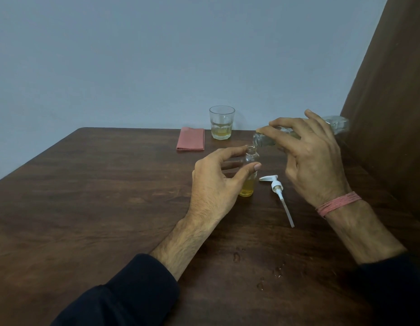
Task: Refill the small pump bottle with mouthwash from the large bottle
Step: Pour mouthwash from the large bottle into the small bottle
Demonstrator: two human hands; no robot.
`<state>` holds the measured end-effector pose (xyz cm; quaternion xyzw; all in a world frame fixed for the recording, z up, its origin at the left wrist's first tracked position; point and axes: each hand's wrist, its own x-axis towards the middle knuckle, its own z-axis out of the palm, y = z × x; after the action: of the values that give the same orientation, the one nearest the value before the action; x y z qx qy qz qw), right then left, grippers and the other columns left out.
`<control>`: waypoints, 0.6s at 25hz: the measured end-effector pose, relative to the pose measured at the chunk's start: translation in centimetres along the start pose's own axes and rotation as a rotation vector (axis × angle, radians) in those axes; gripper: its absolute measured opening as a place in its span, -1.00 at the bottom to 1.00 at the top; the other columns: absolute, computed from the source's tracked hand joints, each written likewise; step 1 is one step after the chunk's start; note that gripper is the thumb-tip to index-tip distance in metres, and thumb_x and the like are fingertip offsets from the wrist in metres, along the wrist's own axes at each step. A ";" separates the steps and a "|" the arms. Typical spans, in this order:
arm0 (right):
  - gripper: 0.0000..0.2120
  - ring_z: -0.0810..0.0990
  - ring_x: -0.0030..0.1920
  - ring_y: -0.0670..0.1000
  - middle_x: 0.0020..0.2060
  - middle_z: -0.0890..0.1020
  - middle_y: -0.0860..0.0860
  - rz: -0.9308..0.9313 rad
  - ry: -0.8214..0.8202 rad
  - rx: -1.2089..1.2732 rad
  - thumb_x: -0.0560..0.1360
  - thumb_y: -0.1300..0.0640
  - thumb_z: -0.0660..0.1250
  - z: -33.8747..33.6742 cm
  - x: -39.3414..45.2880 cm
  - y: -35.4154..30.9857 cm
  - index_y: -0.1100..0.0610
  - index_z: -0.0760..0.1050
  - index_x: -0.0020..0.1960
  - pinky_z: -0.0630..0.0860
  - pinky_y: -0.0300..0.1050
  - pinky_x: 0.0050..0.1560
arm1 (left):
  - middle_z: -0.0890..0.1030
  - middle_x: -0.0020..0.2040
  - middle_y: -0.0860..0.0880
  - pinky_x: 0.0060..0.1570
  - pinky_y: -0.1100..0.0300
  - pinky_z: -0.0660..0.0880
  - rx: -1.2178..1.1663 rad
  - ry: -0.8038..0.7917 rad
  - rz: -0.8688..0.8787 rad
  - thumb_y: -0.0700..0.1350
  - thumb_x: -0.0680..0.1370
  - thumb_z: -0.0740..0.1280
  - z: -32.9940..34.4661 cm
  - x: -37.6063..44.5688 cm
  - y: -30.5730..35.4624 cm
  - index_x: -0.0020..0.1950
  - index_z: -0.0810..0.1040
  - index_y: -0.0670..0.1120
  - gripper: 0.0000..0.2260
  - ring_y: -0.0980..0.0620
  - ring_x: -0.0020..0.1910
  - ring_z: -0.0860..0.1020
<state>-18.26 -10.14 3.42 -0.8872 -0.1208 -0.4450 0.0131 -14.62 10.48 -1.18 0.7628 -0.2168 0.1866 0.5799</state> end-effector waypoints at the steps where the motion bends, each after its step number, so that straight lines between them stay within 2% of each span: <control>1: -0.30 0.62 0.36 0.25 0.34 0.67 0.12 -0.001 0.001 -0.001 0.44 0.56 0.43 0.0 0.0 0.0 0.06 0.63 0.46 0.28 0.33 0.64 | 0.79 0.28 0.16 0.16 0.16 0.76 -0.004 -0.001 0.000 0.15 0.53 0.66 0.0 0.0 0.0 0.40 0.76 0.10 -0.55 0.28 0.18 0.75; 15: -0.30 0.61 0.37 0.25 0.35 0.67 0.12 -0.004 -0.009 -0.007 0.46 0.55 0.41 0.0 0.0 0.1 0.05 0.61 0.49 0.24 0.29 0.67 | 0.79 0.28 0.16 0.15 0.14 0.77 -0.019 -0.011 -0.010 0.12 0.54 0.67 -0.1 0.0 0.2 0.40 0.75 0.09 -0.56 0.28 0.18 0.76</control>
<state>-18.26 -10.20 3.48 -0.8889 -0.1213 -0.4417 0.0084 -14.69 10.54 -0.99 0.7592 -0.2178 0.1776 0.5870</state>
